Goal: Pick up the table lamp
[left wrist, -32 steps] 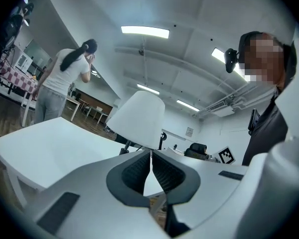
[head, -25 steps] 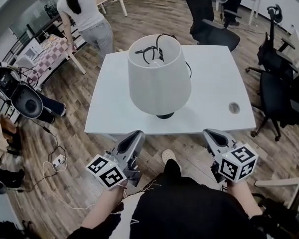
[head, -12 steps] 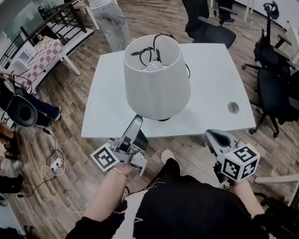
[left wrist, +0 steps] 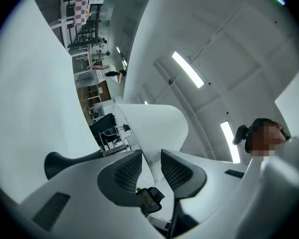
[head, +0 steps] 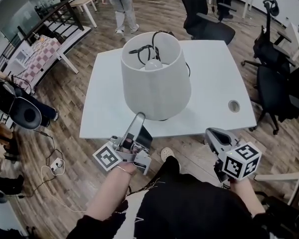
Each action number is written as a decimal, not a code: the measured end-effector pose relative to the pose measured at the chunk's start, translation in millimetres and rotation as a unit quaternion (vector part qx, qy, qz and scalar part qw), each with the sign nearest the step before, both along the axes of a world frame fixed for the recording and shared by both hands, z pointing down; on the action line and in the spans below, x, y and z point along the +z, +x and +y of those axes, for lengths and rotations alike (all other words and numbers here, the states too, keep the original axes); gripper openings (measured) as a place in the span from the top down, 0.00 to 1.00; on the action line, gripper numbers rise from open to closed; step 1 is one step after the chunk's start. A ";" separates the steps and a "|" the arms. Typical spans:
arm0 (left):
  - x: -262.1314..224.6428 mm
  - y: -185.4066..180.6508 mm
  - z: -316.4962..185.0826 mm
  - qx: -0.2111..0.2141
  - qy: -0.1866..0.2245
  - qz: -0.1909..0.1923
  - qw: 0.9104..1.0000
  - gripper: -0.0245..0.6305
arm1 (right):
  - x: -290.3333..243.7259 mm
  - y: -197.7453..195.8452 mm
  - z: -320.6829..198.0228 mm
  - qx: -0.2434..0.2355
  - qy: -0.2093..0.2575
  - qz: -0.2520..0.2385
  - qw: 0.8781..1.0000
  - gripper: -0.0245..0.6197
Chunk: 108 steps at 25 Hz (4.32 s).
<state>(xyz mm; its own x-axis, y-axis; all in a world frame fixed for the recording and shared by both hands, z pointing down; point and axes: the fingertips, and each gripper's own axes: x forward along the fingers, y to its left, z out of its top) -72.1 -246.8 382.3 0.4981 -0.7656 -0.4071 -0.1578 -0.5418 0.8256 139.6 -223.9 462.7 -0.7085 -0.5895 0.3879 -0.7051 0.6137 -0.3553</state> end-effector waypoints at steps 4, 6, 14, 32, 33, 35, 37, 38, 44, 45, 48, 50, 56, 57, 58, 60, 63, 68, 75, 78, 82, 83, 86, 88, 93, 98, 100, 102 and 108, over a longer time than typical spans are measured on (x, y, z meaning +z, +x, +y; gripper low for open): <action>-5.7 9.2 -5.2 0.025 0.004 0.031 0.999 0.77 | 1.9 2.1 -3.5 0.006 -0.002 0.001 1.000 0.94; -8.1 7.8 -9.3 0.027 0.010 0.042 0.999 0.78 | 2.6 0.4 -6.9 0.007 0.000 0.005 1.000 0.94; -17.4 8.3 -20.3 0.048 0.026 0.104 0.993 0.87 | -3.2 -5.3 -20.7 0.016 0.002 0.008 1.000 0.94; -30.1 11.1 -56.4 0.081 0.009 0.132 0.988 0.90 | 8.0 -69.0 -48.0 -0.054 -0.002 -0.014 0.998 0.94; -30.6 10.4 -58.5 0.084 0.009 0.136 0.987 0.90 | 8.8 -71.2 -51.0 -0.055 -0.001 -0.014 0.998 0.94; -30.9 10.0 -61.8 0.088 0.008 0.143 0.986 0.90 | 11.5 -75.1 -57.9 -0.056 -0.001 -0.017 0.998 0.93; -30.8 8.5 -64.7 0.092 0.007 0.148 0.985 0.91 | 14.9 -82.7 -65.6 -0.058 -0.009 -0.023 0.998 0.85; -30.8 7.2 -66.2 0.094 0.007 0.150 0.984 0.91 | 17.1 -88.4 -69.8 -0.060 -0.015 -0.026 0.998 0.72; -34.1 2.5 -74.2 0.114 0.009 0.161 0.980 0.91 | 32.6 -128.7 -101.9 -0.084 -0.022 -0.008 0.996 0.60; -34.7 2.1 -74.5 0.115 0.009 0.164 0.980 0.91 | 35.6 -136.2 -106.8 -0.089 -0.021 -0.001 0.996 0.58; -34.6 3.5 -75.2 0.116 0.007 0.169 0.979 0.92 | 44.4 -155.3 -120.2 -0.095 -0.021 0.013 0.995 0.54; -33.7 7.3 -76.4 0.117 0.005 0.169 0.979 0.92 | 50.4 -161.3 -129.7 -0.090 -0.019 0.026 0.995 0.53; -36.3 13.6 -79.4 0.131 0.009 0.160 0.978 0.92 | 66.9 -168.2 -139.0 -0.080 -0.039 0.039 0.995 0.53; -36.5 13.2 -79.2 0.131 0.010 0.161 0.978 0.92 | 69.2 -170.0 -139.4 -0.079 -0.042 0.039 0.995 0.53; -36.3 12.6 -78.8 0.131 0.011 0.162 0.978 0.92 | 71.9 -171.8 -139.6 -0.078 -0.045 0.041 0.995 0.53; -36.0 10.9 -77.4 0.130 0.011 0.164 0.978 0.92 | 76.9 -173.7 -139.5 -0.074 -0.052 0.047 0.995 0.55; -36.2 11.7 -72.5 0.133 0.012 0.169 0.976 0.92 | 77.7 -171.3 -139.2 -0.069 -0.055 0.044 0.995 0.62; -34.4 10.8 -62.1 0.139 0.014 0.167 0.976 0.93 | 75.6 -173.4 -135.4 -0.067 -0.039 0.071 0.994 0.65; -40.1 7.9 -56.6 0.143 0.022 0.182 0.972 0.93 | 72.6 -173.0 -127.9 -0.070 -0.031 0.083 0.994 0.66; -44.7 4.5 -55.1 0.141 0.027 0.192 0.971 0.93 | 66.0 -170.9 -124.3 -0.072 -0.015 0.093 0.993 0.66; -60.3 6.9 -48.9 0.141 0.046 0.194 0.970 0.93 | 48.3 -165.3 -121.6 -0.067 0.008 0.094 0.993 0.67; -65.4 9.1 -46.0 0.143 0.051 0.193 0.969 0.93 | 42.8 -163.3 -120.3 -0.066 0.013 0.093 0.993 0.67; -82.0 15.7 -34.3 0.150 0.070 0.186 0.968 0.93 | 24.5 -156.8 -113.8 -0.059 0.031 0.089 0.994 0.67; -94.3 20.1 -26.1 0.154 0.080 0.182 0.968 0.93 | 11.2 -151.2 -107.8 -0.053 0.043 0.085 0.994 0.67; -123.3 28.9 -3.9 0.159 0.104 0.169 0.967 0.93 | -19.9 -136.4 -87.4 -0.043 0.074 0.077 0.993 0.67; -153.2 41.6 23.0 0.163 0.127 0.155 0.966 0.93 | -51.3 -121.7 -62.3 -0.037 0.105 0.065 0.992 0.68; -165.1 47.1 35.6 0.163 0.137 0.150 0.966 0.93 | -63.8 -116.5 -50.9 -0.035 0.118 0.058 0.991 0.68; -175.1 51.2 48.8 0.160 0.147 0.145 0.965 0.93 | -74.6 -112.3 -39.3 -0.034 0.129 0.052 0.990 0.68; -203.6 55.5 77.6 0.155 0.173 0.130 0.964 0.93 | -106.3 -108.9 -17.8 -0.037 0.165 0.043 0.985 0.68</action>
<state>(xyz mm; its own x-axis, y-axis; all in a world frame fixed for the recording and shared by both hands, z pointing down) -16.6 -169.2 178.8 0.5282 -0.3922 -0.7531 0.2443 -0.7792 0.5772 30.7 -241.7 356.4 -0.7269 -0.6418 0.2443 -0.6731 0.7364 -0.0681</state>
